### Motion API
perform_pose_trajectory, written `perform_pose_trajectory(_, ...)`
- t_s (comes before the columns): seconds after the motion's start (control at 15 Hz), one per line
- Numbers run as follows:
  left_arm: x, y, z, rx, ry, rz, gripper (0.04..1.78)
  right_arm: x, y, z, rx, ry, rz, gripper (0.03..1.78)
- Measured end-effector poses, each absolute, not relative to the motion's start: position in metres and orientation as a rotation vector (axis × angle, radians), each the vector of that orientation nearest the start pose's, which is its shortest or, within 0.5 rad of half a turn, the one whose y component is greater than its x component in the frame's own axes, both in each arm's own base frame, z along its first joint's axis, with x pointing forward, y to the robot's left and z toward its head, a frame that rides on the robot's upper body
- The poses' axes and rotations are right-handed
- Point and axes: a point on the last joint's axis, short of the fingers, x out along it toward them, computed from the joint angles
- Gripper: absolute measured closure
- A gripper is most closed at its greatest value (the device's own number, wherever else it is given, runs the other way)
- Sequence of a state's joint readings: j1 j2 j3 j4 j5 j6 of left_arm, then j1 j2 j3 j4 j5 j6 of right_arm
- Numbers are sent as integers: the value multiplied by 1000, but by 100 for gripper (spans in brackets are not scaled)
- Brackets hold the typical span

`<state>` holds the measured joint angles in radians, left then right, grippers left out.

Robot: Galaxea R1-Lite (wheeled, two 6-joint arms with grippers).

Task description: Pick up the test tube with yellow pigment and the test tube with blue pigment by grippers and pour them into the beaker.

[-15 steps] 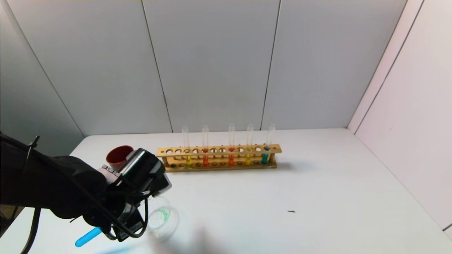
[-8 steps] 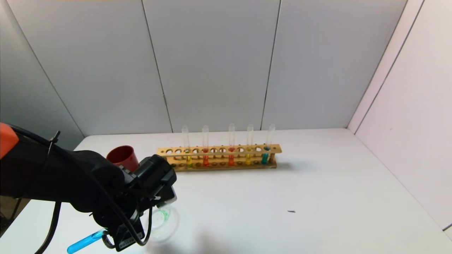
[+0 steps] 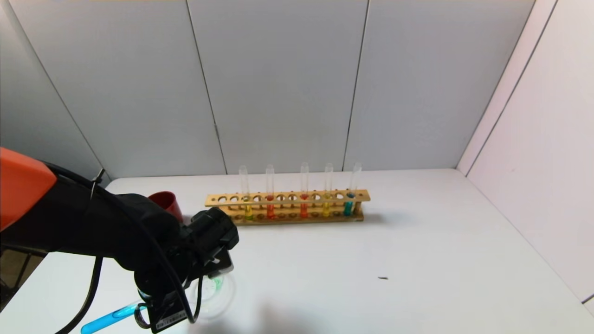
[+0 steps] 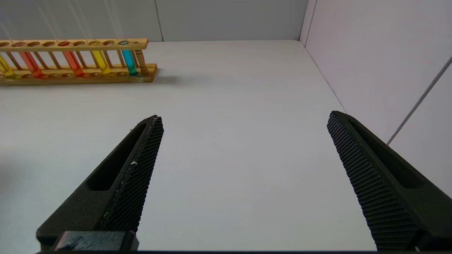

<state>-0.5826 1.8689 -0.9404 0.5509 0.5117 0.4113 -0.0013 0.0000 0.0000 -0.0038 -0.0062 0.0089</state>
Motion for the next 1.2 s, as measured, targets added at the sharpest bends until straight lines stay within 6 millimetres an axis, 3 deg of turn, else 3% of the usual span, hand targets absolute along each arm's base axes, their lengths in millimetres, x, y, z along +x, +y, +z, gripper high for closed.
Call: perform_pose_trajectory(1.2,250,-151,87,1253,1468,-332,149,-23,0,76,9,-4,-7,11)
